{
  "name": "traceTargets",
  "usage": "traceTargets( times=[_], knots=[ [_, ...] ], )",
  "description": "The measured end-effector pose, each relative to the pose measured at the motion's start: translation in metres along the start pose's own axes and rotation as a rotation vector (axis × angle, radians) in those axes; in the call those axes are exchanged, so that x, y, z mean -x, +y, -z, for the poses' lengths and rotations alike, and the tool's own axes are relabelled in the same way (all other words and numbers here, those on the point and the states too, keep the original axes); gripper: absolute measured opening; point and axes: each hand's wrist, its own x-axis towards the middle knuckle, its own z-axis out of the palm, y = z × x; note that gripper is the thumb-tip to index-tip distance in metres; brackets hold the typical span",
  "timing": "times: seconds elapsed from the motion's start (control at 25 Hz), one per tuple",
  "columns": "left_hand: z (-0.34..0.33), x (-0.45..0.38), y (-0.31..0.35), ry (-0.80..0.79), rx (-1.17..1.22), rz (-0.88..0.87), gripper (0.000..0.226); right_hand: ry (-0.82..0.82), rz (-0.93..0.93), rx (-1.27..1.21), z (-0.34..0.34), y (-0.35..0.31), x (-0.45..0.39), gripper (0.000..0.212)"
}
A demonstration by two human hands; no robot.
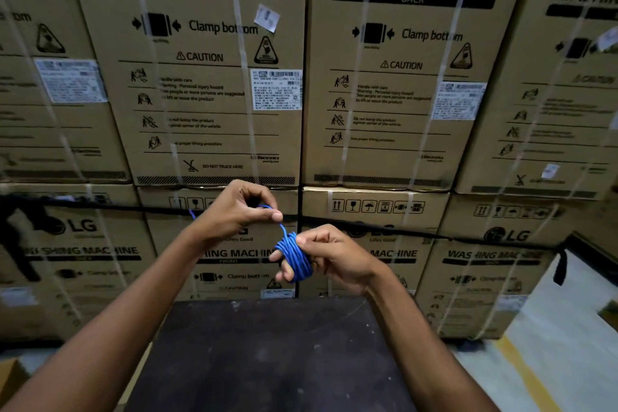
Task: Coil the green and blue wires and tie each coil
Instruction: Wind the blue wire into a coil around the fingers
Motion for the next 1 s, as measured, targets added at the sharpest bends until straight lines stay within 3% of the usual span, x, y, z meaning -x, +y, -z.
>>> traceTargets(
  times=[0.12, 0.24, 0.56, 0.72, 0.84, 1.0],
  knots=[
    [-0.023, 0.005, -0.025, 0.096, 0.237, 0.094, 0.028, -0.020, 0.063, -0.178, -0.007, 0.000, 0.000, 0.042],
    [-0.054, 0.016, -0.045, 0.224, 0.389, 0.182, 0.017, 0.056, 0.150, -0.322, -0.007, -0.002, -0.003, 0.044],
    [-0.113, 0.066, -0.056, 0.290, -0.035, 0.151, 0.034, 0.426, 0.253, -0.345, 0.009, 0.013, -0.015, 0.034],
    [-0.110, 0.089, -0.025, 0.171, -0.451, 0.164, 0.033, 0.543, 0.261, -0.218, 0.012, 0.029, -0.021, 0.034],
    [-0.088, 0.091, 0.002, 0.171, -0.758, 0.115, 0.038, 0.541, 0.234, -0.101, 0.017, 0.035, -0.021, 0.031],
    [-0.040, 0.066, 0.033, 0.088, -0.894, -0.107, 0.023, 0.451, 0.155, 0.175, 0.021, 0.033, -0.017, 0.030]
  ],
)
